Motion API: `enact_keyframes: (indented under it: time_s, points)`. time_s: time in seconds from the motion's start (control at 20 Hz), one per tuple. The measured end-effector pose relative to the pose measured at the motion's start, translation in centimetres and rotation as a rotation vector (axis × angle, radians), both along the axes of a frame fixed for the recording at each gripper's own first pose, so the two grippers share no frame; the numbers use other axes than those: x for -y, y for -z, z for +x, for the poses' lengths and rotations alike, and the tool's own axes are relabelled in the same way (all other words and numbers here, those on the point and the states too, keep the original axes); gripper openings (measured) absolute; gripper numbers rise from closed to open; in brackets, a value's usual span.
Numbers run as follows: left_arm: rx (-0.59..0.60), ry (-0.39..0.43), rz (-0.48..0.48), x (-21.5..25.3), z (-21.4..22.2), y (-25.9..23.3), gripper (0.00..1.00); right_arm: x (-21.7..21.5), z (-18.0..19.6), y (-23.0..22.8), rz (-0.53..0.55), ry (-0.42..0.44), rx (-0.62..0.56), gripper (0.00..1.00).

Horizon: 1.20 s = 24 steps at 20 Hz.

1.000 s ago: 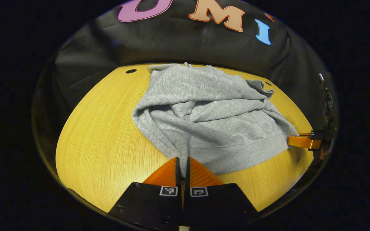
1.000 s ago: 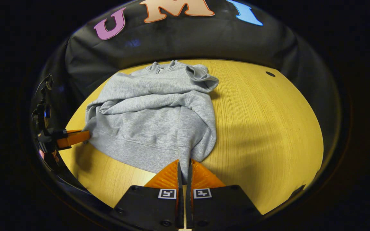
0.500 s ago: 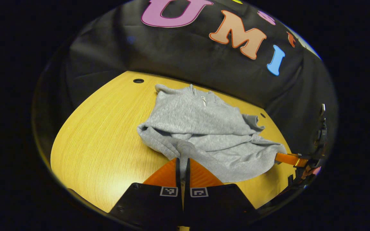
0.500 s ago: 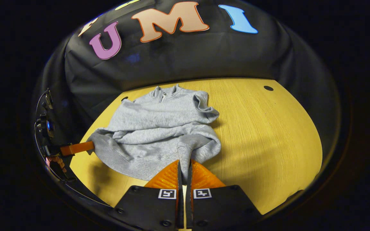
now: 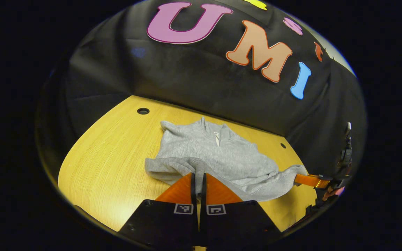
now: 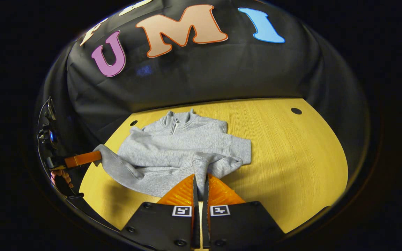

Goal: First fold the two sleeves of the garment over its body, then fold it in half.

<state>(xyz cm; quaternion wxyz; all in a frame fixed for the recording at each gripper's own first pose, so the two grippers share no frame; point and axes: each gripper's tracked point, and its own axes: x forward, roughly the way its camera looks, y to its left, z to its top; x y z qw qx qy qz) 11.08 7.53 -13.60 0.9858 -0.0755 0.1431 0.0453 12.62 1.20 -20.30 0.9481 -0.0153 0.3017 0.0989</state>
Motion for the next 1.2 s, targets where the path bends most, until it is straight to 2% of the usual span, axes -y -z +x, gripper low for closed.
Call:
enact_keyframes:
  time_s: [0.3, 0.4, 0.55, 0.6, 0.75, 0.8, 0.85, 0.9, 0.95, 1.1, 1.2]
  points:
    - [-0.029, -0.02, 0.057, -1.5, 5.5, 0.0, 0.0, -0.5, 5.5, 1.4, 0.021, 0.019, -0.071, 0.05]
    - [-0.04, -0.027, 0.054, -2.2, 7.6, 0.3, 0.02, -0.5, 7.6, 2.8, 0.039, 0.029, -0.114, 0.05]
    - [-0.088, -0.026, 0.061, -3.4, 10.1, 1.6, 0.0, -0.3, 9.3, 5.4, 0.049, 0.028, -0.183, 0.07]
    - [-0.107, -0.022, 0.07, -3.7, 10.8, 2.1, 0.0, -0.3, 9.8, 6.2, 0.05, 0.027, -0.204, 0.05]
    - [-0.179, -0.024, 0.117, -4.6, 12.4, 4.2, 0.01, -0.2, 10.9, 7.2, 0.087, 0.025, -0.229, 0.12]
    - [-0.208, -0.031, 0.133, -4.7, 12.4, 4.9, 0.02, -0.2, 11.0, 7.1, 0.104, 0.028, -0.235, 0.18]
    - [-0.217, -0.038, 0.147, -4.8, 12.4, 5.2, 0.06, -0.3, 11.0, 7.1, 0.118, 0.025, -0.237, 0.17]
    - [-0.215, -0.042, 0.16, -4.8, 12.6, 5.2, 0.09, -0.2, 11.1, 7.1, 0.125, 0.019, -0.237, 0.24]
    - [-0.207, -0.051, 0.174, -5.1, 13.0, 5.2, 0.13, -0.2, 10.9, 7.1, 0.131, 0.018, -0.243, 0.21]
    - [-0.199, -0.061, 0.194, -5.3, 13.5, 5.2, 0.19, -0.1, 11.1, 6.3, 0.143, 0.011, -0.225, 0.37]
    - [-0.183, -0.081, 0.248, -6.2, 13.3, 3.9, 0.4, -0.3, 11.5, 5.1, 0.16, 0.001, -0.184, 0.64]
